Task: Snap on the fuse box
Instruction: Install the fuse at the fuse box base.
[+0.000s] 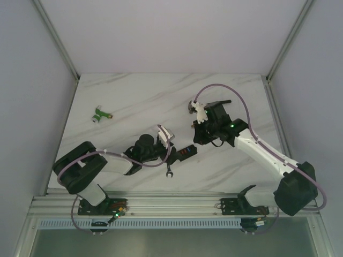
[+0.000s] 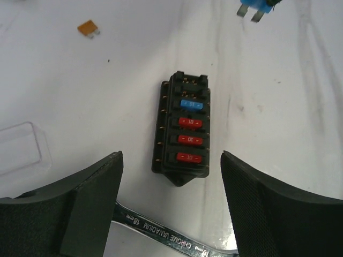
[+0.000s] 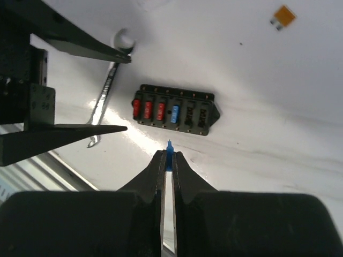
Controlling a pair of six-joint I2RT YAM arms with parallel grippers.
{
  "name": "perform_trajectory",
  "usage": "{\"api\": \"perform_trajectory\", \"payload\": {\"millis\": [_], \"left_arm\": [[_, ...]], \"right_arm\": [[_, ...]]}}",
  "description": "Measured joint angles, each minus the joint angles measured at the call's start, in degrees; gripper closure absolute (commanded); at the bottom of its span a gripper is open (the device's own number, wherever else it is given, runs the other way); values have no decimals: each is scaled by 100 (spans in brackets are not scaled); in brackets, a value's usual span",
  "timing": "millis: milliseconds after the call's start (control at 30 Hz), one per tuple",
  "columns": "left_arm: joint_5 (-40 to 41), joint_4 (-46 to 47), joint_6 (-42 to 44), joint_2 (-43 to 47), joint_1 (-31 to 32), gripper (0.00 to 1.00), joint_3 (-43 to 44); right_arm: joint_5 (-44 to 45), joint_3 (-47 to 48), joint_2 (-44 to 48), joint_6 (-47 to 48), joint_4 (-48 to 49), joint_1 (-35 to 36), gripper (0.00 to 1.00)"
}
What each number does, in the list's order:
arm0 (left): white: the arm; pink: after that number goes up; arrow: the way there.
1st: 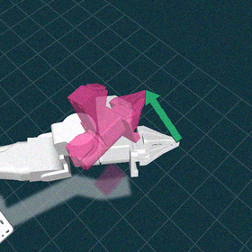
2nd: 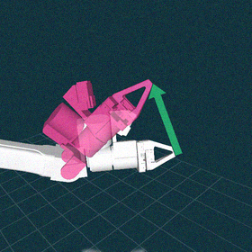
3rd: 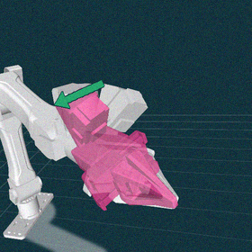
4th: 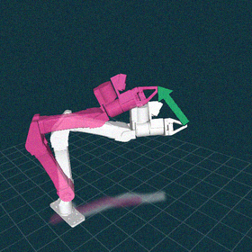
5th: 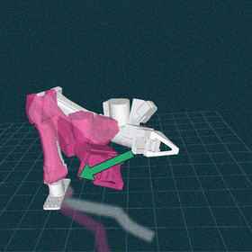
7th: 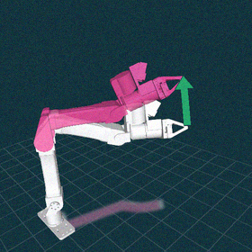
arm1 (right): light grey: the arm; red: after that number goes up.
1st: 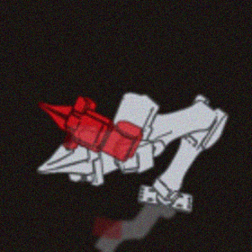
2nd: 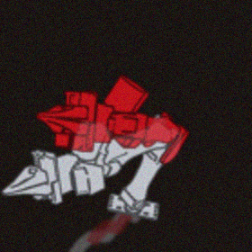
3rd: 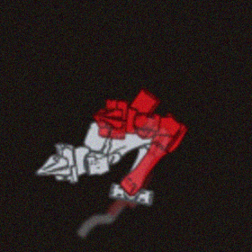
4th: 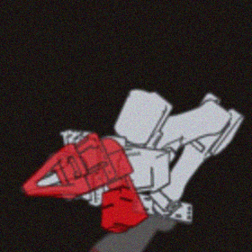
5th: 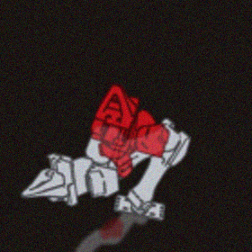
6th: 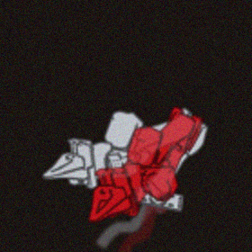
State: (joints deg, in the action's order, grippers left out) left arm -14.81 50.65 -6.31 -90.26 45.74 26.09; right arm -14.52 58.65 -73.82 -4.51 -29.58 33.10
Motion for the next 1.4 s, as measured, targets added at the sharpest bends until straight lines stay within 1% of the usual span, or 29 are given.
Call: {"api": "perform_trajectory", "payload": {"millis": [133,300,467,600,733,867,1200,1400], "left_arm": [[138,70,70,-352,50,23,57],[164,63,149,-649,142,26,232],[160,52,197,-737,166,34,404],[116,-20,229,-868,166,35,551],[44,-197,284,-887,166,30,610],[13,-382,354,-887,166,30,664],[-42,-599,415,-997,166,42,798],[-92,-658,468,-1032,177,46,868]], "right_arm": [[348,0,-293,-269,13,0,100],[568,0,-621,-433,20,0,100],[651,0,-800,-540,37,11,100],[708,0,-927,-605,55,79,100],[734,2,-1071,-664,90,175,100],[774,31,-1202,-706,125,260,100],[988,83,-1419,-734,168,352,100],[1165,157,-1694,-752,181,450,100]]}}
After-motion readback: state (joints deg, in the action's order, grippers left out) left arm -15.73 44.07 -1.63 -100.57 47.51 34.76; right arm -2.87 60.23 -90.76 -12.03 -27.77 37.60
